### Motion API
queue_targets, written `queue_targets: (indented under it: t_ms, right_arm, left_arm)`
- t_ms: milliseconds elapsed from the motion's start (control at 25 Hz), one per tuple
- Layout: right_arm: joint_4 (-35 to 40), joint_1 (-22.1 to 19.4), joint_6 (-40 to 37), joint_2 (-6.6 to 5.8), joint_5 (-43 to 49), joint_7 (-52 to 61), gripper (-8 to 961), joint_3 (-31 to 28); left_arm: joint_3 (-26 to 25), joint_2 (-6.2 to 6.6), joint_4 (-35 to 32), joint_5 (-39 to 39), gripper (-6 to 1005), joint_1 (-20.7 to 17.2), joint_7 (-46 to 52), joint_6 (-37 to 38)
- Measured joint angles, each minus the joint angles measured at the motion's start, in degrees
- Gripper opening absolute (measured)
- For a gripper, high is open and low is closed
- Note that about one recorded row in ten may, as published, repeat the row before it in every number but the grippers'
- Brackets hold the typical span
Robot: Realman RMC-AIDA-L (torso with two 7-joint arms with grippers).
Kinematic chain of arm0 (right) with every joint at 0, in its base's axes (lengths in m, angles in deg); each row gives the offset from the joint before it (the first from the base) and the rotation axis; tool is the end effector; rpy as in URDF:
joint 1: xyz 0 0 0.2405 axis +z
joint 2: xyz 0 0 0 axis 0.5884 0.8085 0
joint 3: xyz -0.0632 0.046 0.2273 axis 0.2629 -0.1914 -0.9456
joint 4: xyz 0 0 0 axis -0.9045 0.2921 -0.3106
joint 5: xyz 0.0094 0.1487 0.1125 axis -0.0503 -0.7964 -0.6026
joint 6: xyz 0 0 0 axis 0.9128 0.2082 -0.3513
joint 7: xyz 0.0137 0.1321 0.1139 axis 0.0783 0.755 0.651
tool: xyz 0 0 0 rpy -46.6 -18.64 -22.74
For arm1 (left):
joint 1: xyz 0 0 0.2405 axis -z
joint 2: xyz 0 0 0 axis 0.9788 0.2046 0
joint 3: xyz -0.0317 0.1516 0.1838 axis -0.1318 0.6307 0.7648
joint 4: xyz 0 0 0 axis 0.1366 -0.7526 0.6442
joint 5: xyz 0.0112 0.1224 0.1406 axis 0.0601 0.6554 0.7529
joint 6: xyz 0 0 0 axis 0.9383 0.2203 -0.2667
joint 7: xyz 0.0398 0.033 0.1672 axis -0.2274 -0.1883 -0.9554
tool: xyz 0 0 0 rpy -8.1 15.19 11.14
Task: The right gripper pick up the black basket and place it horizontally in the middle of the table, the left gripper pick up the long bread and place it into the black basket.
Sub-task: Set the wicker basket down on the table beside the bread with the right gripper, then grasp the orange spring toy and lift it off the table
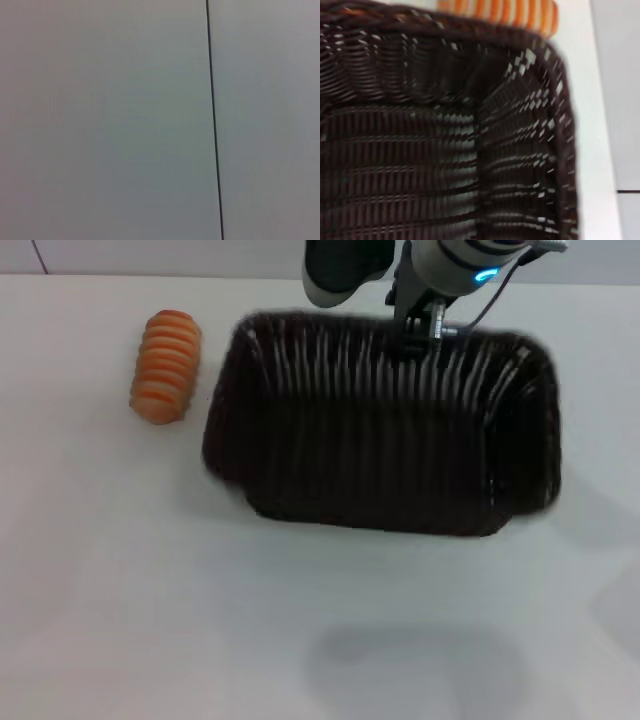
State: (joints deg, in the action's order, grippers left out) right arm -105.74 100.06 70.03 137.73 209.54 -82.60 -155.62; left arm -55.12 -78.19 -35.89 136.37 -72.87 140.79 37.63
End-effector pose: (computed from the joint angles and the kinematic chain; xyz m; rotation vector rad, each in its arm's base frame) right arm 0.0663 0.4103 -0.0595 -2.5101 -0.2409 -0.8200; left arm -0.3408 0.2824 0.1839 -1.4507 -0.4239 -0.7230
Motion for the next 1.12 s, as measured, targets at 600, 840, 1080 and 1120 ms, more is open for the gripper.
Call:
queue_targets:
  t_ms: [600, 840, 1080, 1120]
  right_arm:
    - [-33.42, -14.19, -3.54, 0.1, -0.36, 6.55, 493, -2.29]
    - [-53.71, -30.31, -7.76, 0.38, -2.34, 13.27, 493, -3.15]
    - [-56.0, -45.65, -20.84, 0.39, -7.84, 15.88, 493, -6.08]
    - [-55.91, -47.9, -23.95, 0.41, -8.56, 15.95, 493, -6.66]
  left_arm:
    - [0.04, 0.11, -0.44, 0.05, 837, 0.13, 0.78, 0.25]
    - [0.2, 0.24, -0.69, 0.16, 837, 0.25, 2.1, 0.22]
    - [-0.01, 0.27, -1.91, 0.48, 837, 0.25, 3.51, -0.05]
    - [0.04, 0.27, -2.17, 0.55, 837, 0.24, 3.88, -0.09]
